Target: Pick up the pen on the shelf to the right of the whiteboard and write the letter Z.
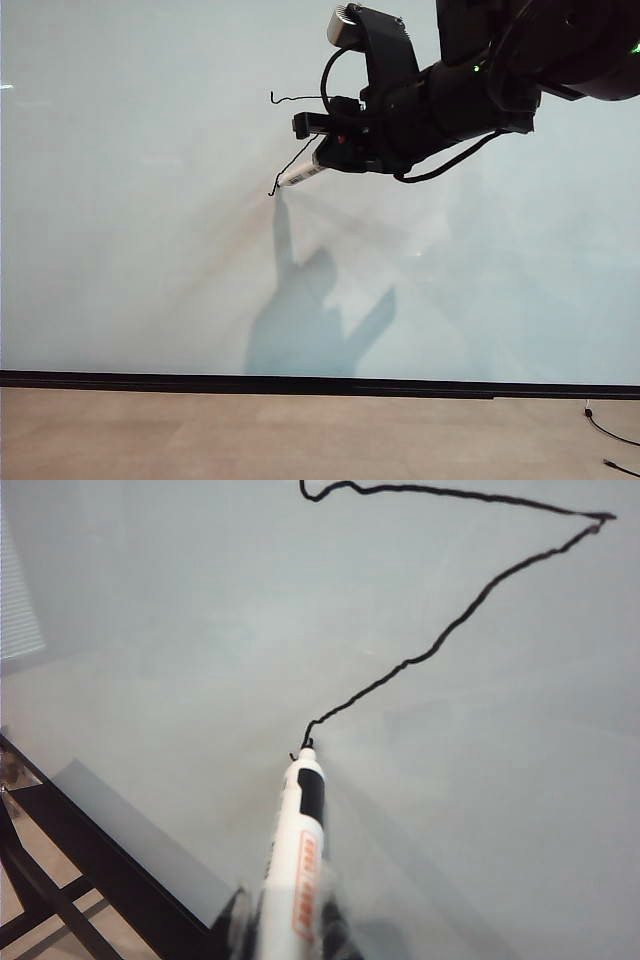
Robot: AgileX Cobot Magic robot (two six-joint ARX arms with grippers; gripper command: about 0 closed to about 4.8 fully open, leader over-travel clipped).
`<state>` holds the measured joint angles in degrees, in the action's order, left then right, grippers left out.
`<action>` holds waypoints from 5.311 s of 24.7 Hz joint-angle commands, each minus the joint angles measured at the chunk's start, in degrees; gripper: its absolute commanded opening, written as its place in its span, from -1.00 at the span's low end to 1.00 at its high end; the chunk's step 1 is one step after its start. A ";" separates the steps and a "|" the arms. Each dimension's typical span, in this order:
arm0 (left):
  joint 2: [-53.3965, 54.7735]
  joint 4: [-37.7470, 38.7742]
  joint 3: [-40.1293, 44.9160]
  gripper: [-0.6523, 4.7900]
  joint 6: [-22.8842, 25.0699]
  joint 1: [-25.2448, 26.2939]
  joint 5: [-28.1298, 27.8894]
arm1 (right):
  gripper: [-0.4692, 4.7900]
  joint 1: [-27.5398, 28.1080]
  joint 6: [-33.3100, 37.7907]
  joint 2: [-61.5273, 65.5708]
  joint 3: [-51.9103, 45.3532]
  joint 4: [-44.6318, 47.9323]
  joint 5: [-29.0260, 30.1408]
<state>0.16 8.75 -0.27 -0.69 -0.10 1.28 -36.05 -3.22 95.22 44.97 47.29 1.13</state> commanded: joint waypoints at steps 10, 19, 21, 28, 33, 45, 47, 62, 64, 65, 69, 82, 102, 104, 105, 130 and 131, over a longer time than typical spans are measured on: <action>0.02 -0.63 -0.11 -0.78 0.24 0.00 0.02 | -0.84 0.24 0.70 -0.61 0.20 -1.01 -4.48; 0.02 -0.63 -0.11 -0.78 0.24 0.00 0.02 | -0.84 0.52 0.68 -1.16 0.07 -1.18 -4.66; 0.02 -0.61 -0.11 -0.78 0.24 0.00 0.02 | -0.84 0.59 0.66 -1.68 -0.28 -1.18 -5.09; 0.02 -0.63 -0.11 -0.78 0.24 0.00 0.02 | -0.84 1.36 0.66 -5.09 -3.83 -0.83 -7.17; 0.02 -0.63 -0.11 -0.78 0.24 0.00 0.02 | -0.84 2.01 0.66 -7.34 -5.81 -0.81 -8.20; 0.02 -0.63 -0.11 -0.78 0.24 -0.02 0.02 | -0.84 3.02 0.66 -10.64 -9.40 -0.70 -10.03; 0.02 -0.63 -0.11 -0.78 0.24 -0.02 0.02 | -0.84 2.93 0.68 -10.71 -9.40 -0.61 -8.81; 0.02 -0.61 -0.11 -0.78 0.24 -0.02 0.00 | -0.84 -3.65 -5.42 -39.01 -22.47 -6.60 -8.48; 0.02 -0.63 -0.11 -0.78 0.24 -0.02 0.02 | -0.84 -3.76 -5.42 -43.06 -25.44 -6.91 -8.26; 0.02 -0.63 -0.11 -0.78 0.24 0.00 0.04 | -0.84 -3.76 -5.42 -44.76 -26.75 -7.17 -8.07; 0.02 -0.61 -0.11 -0.78 0.24 0.00 0.00 | -0.84 -3.76 -5.84 -52.30 -31.76 -8.96 -7.43; 0.02 -0.63 -0.11 -0.78 0.24 -0.02 0.00 | -0.84 -3.93 -6.25 -74.62 -42.99 -16.44 -5.92; 0.02 -0.61 -0.11 -0.78 0.24 0.00 0.00 | -0.84 -1.53 -8.15 -95.14 -44.94 -32.63 -6.73; 0.02 -0.63 -0.11 -0.78 0.24 0.00 0.02 | -0.84 -0.11 -8.24 -95.14 -44.94 -33.64 -6.80; 0.02 -0.63 -0.11 -0.78 0.24 0.00 0.02 | -0.84 0.74 -8.35 -95.14 -44.94 -34.10 -6.86; 0.02 -0.63 -0.11 -0.78 0.24 0.00 0.02 | -0.84 39.71 -2.34 -95.14 -44.94 -41.51 0.26; 0.02 -0.63 -0.11 -0.78 0.24 0.00 0.02 | -0.84 39.71 -2.36 -95.14 -44.94 -41.62 0.26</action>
<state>0.16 8.75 -0.27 -0.69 -0.10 1.28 3.70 -5.80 0.10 -0.16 5.06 1.37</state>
